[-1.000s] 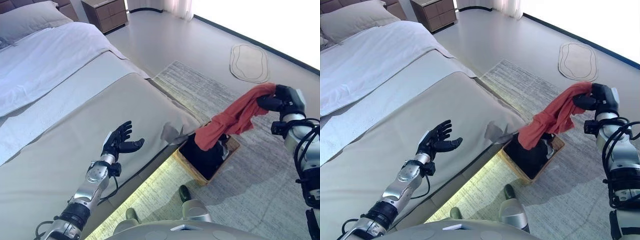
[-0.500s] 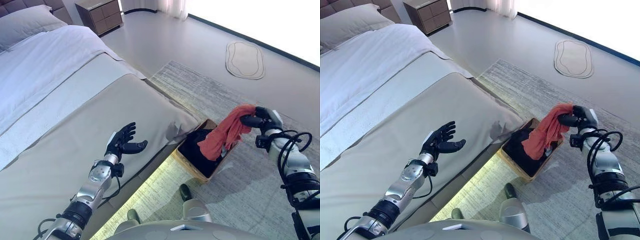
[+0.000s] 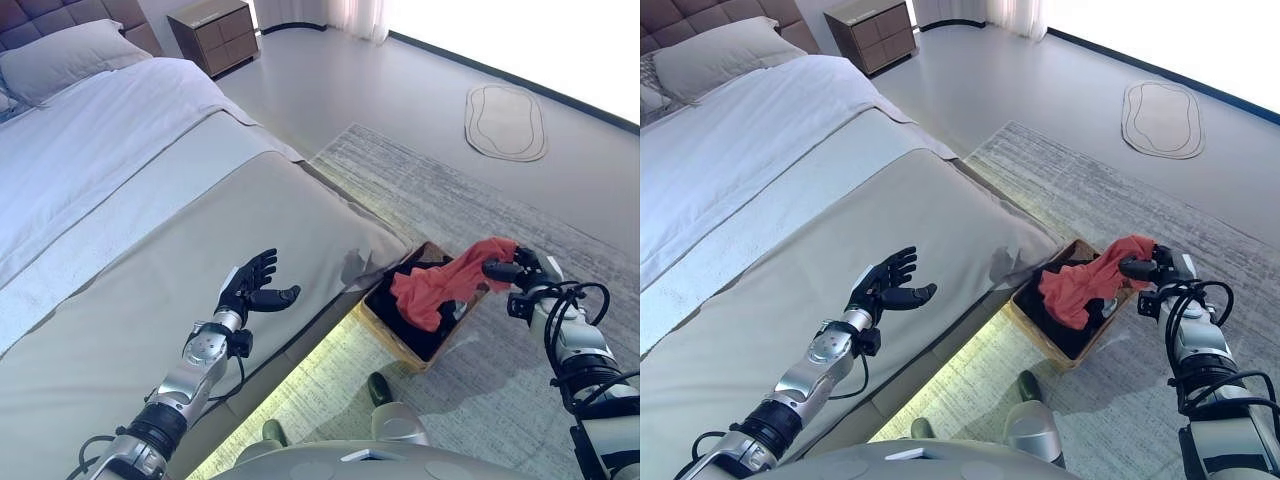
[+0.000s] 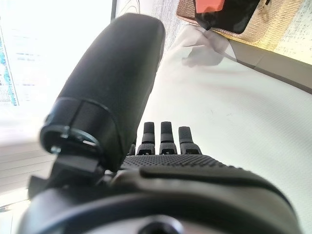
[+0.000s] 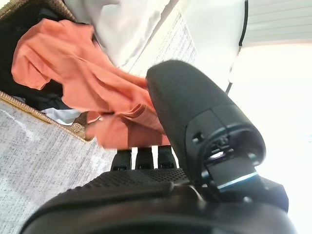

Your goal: Pick up the clothes from the bed and place them into the basket

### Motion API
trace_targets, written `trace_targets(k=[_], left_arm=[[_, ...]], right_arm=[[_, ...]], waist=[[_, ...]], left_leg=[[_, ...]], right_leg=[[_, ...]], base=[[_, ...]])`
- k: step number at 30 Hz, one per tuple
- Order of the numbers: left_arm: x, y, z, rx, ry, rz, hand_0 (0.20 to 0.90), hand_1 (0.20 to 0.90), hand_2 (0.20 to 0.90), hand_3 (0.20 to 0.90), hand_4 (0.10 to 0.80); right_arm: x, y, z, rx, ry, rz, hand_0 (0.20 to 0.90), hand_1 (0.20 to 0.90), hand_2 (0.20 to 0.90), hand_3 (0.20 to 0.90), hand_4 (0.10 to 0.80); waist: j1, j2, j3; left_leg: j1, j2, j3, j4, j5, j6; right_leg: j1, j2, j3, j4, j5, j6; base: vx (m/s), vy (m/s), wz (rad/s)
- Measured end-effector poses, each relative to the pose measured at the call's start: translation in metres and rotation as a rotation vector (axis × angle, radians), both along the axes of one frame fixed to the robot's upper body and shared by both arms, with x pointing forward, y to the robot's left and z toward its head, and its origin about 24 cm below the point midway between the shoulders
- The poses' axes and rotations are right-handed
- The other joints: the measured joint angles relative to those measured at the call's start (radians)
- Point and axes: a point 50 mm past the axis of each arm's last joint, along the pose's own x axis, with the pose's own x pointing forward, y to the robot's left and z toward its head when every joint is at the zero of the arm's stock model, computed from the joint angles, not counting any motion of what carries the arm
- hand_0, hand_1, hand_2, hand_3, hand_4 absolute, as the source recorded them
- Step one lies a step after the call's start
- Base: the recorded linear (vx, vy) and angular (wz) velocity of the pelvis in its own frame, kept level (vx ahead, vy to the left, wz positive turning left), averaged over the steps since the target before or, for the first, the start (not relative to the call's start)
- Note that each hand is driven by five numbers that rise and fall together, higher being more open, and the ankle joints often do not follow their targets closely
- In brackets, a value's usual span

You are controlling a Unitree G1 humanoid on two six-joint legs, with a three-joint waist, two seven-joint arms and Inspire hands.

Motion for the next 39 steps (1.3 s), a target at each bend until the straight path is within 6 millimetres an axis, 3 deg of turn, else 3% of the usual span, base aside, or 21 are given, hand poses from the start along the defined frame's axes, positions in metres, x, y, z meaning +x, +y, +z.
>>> trace_targets(k=[15,23,29,34,37,39], left_arm=[[0.000,-0.002,-0.001,-0.006,0.000,0.014,0.900,0.900,0.900,0.900,0.800],[-0.001,-0.006,-0.004,-0.019,0.008,0.031,0.900,0.900,0.900,0.900,0.800],[-0.002,-0.004,-0.005,-0.008,0.012,0.059,0.900,0.900,0.900,0.900,0.800],[-0.002,-0.001,-0.005,-0.005,0.012,0.074,0.900,0.900,0.900,0.900,0.800],[-0.001,0.002,-0.004,-0.006,0.008,0.088,0.900,0.900,0.900,0.900,0.800],[-0.001,0.005,-0.003,-0.009,0.004,0.102,0.900,0.900,0.900,0.900,0.800]], right_arm=[[0.003,0.005,0.006,-0.038,-0.027,0.042,0.900,0.900,0.900,0.900,0.800],[0.018,0.031,0.024,-0.082,-0.126,0.156,0.900,0.900,0.900,0.900,0.800],[0.020,0.049,0.021,-0.534,0.153,0.446,0.900,0.900,0.900,0.900,0.800],[0.012,0.036,0.019,-0.792,0.453,0.588,0.900,0.900,0.900,0.900,0.800],[0.012,0.030,0.025,-0.828,0.456,0.554,0.900,0.900,0.900,0.900,0.800],[0.015,0.031,0.031,-0.844,0.369,0.515,0.900,0.900,0.900,0.900,0.800]], waist=[[0.001,0.001,0.000],[0.007,0.003,0.000],[0.036,0.002,0.000],[0.054,0.000,0.000],[0.052,-0.001,0.001],[0.050,-0.002,0.002]], left_leg=[[-0.001,0.000,-0.002,0.000,0.000,0.000],[-0.006,0.001,-0.034,0.000,0.000,0.000],[-0.009,0.001,-0.037,0.000,0.000,0.000],[-0.009,0.001,-0.036,0.001,0.000,0.000],[-0.009,0.001,-0.036,0.001,0.000,0.000],[-0.008,0.002,-0.036,0.000,0.000,0.000]], right_leg=[[0.000,0.000,-0.002,0.000,0.000,0.000],[0.013,-0.002,-0.030,-0.001,0.000,0.000],[0.013,-0.003,-0.032,-0.001,0.000,0.000],[0.014,-0.003,-0.032,-0.001,0.000,0.000],[0.015,-0.002,-0.032,-0.001,0.000,0.000],[0.015,-0.001,-0.033,-0.001,0.000,0.000]], base=[[0.000,0.000,0.00],[-0.004,-0.007,0.10],[-0.005,0.003,0.02],[0.000,0.000,0.00],[0.000,0.000,0.00],[0.000,0.000,0.00]])
